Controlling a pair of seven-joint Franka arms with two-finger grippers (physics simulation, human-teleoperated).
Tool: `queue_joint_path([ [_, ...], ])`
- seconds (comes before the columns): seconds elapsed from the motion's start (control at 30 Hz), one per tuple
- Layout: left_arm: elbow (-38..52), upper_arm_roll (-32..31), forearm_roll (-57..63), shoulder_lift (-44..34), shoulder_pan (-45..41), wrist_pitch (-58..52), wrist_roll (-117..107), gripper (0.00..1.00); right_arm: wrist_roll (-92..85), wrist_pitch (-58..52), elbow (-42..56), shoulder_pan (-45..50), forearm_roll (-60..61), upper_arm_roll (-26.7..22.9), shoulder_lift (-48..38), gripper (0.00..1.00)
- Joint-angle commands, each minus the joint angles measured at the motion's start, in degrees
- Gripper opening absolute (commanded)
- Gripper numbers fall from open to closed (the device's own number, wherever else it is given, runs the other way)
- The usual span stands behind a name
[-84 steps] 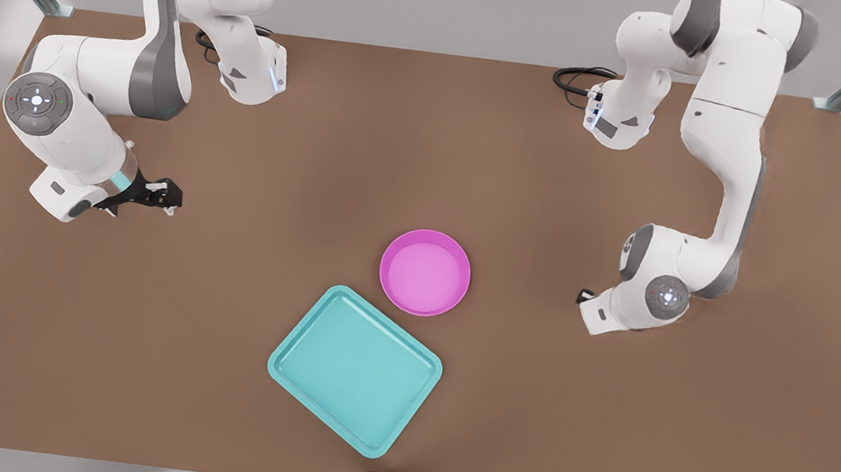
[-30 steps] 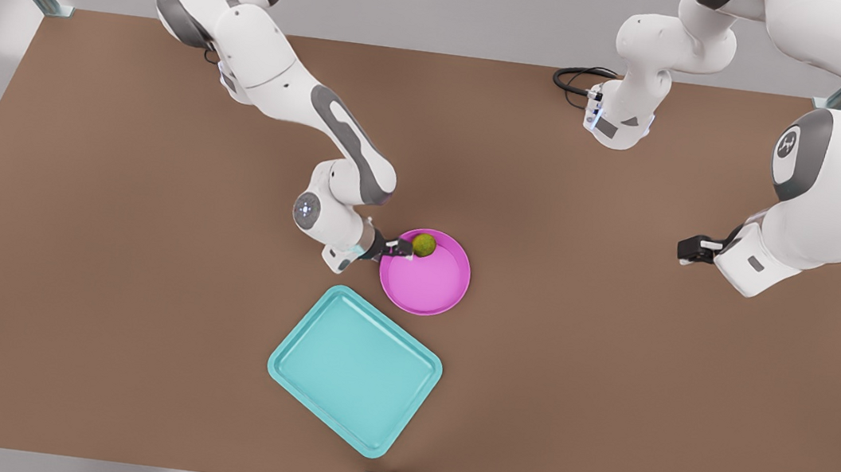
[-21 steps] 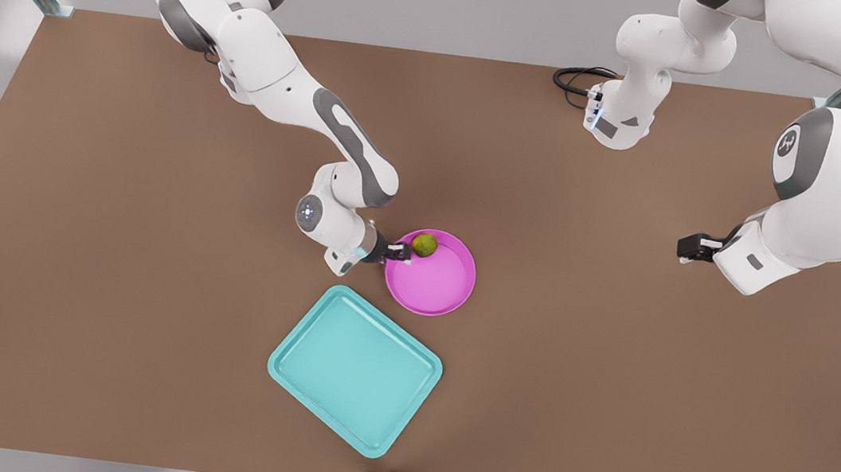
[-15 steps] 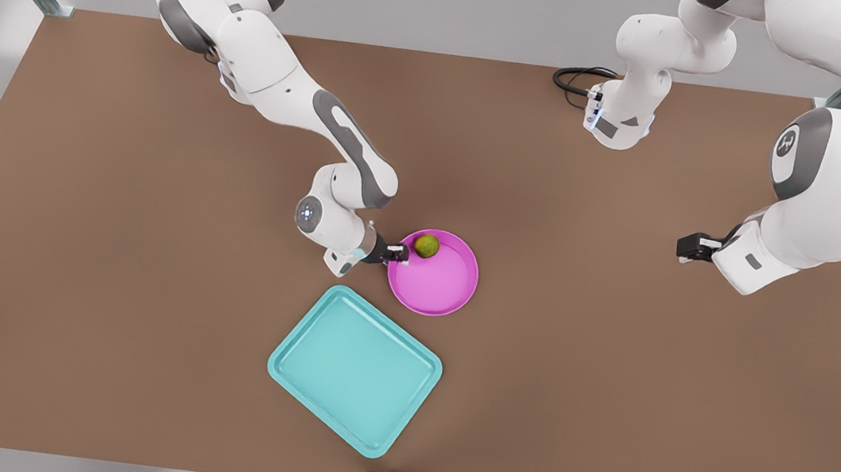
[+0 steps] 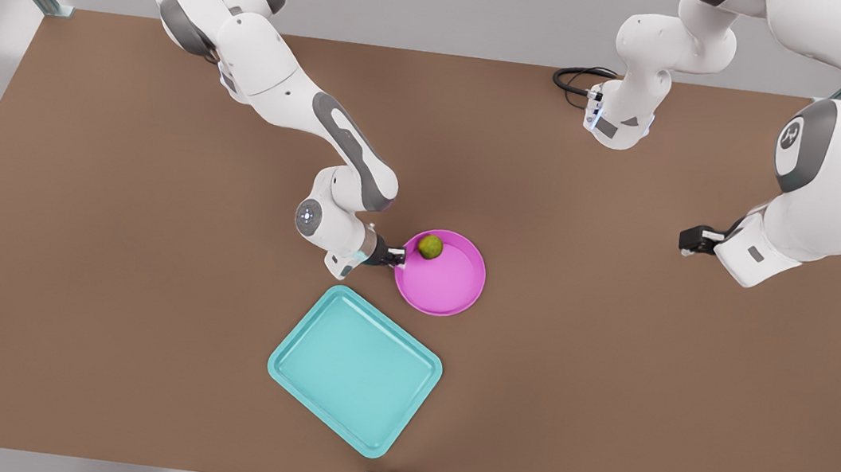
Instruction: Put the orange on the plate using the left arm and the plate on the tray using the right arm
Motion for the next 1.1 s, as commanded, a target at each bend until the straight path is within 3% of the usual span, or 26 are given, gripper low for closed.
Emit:
queue_joint_path([
  [0.0, 0.03, -0.06, 0.0, 0.0, -0.02, -1.13, 0.54, 1.0, 0.07, -0.12, 0.04, 0.0, -0.12, 0.01, -0.16, 0.27],
  [0.1, 0.03, -0.06, 0.0, 0.09, -0.02, -1.22, 0.54, 1.0, 0.07, -0.12, 0.04, 0.0, -0.12, 0.01, -0.24, 0.22],
  [0.5, 0.2, 0.82, -0.17, -0.26, 0.07, -1.75, 0.63, 1.0, 0.51, -6.09, 3.2, -1.41, 0.05, -0.52, -2.26, 0.21],
  [0.93, 1.26, 0.64, -1.32, 0.62, 0.24, -3.07, 0.54, 1.0, 0.51, -13.99, 21.83, -11.34, -0.3, -1.31, 4.67, 0.21],
  [1.07, 1.08, 0.56, -1.23, 0.62, 0.24, -3.16, 0.54, 1.0, 0.16, -19.36, 26.05, -14.32, -1.0, -4.74, 6.61, 0.21],
])
